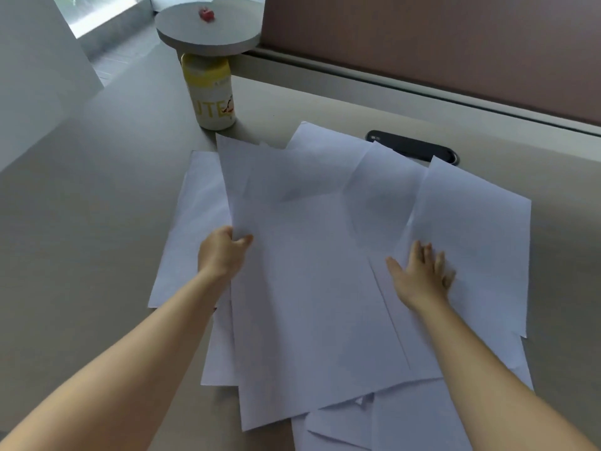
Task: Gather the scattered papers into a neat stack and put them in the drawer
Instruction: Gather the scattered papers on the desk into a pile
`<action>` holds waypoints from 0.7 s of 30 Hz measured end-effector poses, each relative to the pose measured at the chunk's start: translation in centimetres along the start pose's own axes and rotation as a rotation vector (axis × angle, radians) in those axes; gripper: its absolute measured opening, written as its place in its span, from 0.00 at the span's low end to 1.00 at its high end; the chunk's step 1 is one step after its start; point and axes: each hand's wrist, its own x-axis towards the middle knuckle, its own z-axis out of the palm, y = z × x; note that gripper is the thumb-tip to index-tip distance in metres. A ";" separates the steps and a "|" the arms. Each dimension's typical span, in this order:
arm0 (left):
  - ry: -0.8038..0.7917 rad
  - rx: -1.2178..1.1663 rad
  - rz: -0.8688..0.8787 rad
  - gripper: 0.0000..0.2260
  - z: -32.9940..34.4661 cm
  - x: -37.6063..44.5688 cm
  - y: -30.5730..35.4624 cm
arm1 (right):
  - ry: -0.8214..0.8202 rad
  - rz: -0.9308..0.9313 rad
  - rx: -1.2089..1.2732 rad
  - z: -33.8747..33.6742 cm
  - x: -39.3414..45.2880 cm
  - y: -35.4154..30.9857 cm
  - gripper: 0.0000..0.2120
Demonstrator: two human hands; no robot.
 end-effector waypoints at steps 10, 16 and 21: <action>0.017 0.055 0.043 0.15 0.7 1.3 2.0 | -0.012 -0.281 0.346 -0.5 -1.4 -1.4 0.32; -0.076 -0.007 -0.027 0.16 0.2 1.5 2.1 | -0.151 -0.138 0.557 -1.3 -0.7 -3.6 0.26; -0.097 -0.220 -0.096 0.15 -0.3 1.1 2.0 | -0.157 -0.172 0.732 -1.0 -0.9 -5.1 0.21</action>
